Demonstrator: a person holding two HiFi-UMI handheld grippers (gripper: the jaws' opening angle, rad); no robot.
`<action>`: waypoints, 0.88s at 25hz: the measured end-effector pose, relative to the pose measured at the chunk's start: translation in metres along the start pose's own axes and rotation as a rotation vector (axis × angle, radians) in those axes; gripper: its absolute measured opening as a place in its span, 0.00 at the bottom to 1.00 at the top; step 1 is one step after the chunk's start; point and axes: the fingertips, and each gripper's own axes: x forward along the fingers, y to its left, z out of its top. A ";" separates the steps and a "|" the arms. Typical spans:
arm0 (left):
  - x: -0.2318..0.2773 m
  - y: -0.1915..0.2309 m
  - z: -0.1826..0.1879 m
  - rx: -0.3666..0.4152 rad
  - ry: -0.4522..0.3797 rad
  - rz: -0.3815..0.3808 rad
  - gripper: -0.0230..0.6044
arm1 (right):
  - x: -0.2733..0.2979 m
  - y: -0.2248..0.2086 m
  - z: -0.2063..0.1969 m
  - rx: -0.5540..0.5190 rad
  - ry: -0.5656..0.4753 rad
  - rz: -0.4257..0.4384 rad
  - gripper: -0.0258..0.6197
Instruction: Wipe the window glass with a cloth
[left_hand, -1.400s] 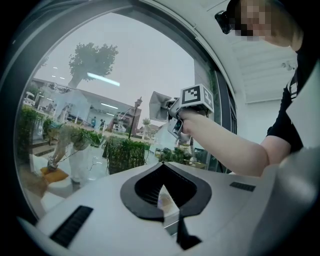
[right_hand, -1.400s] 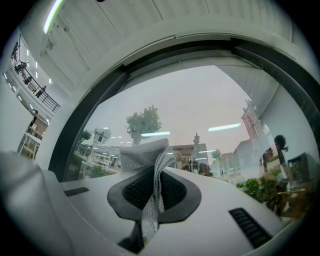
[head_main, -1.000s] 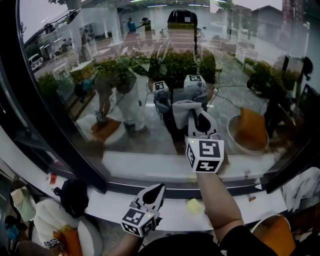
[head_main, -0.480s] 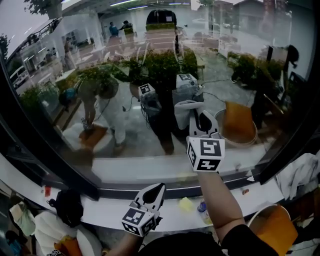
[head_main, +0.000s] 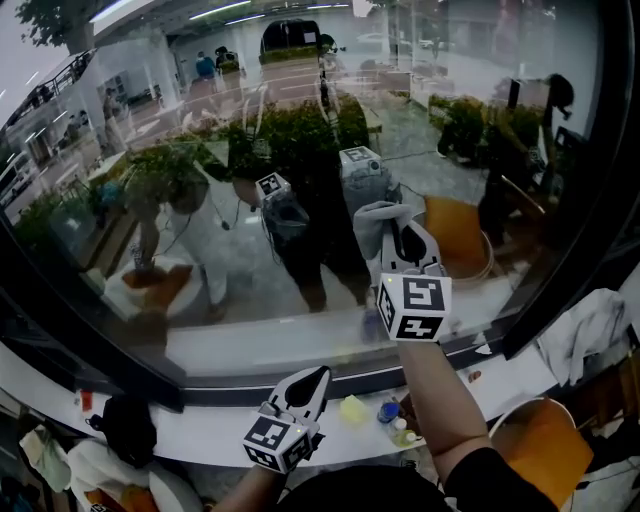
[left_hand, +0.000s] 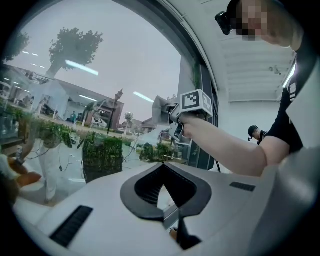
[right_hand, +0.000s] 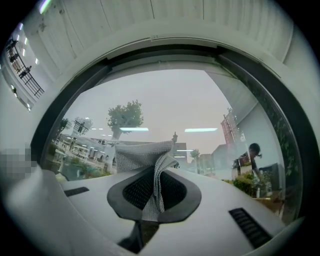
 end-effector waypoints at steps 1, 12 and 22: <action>0.006 -0.005 0.000 0.000 0.002 -0.006 0.05 | -0.002 -0.010 -0.001 0.001 0.004 -0.009 0.10; 0.077 -0.070 0.000 -0.003 0.015 -0.067 0.05 | -0.022 -0.120 -0.015 -0.007 0.037 -0.080 0.10; 0.141 -0.124 -0.008 0.008 0.057 -0.118 0.05 | -0.040 -0.230 -0.033 0.011 0.053 -0.164 0.10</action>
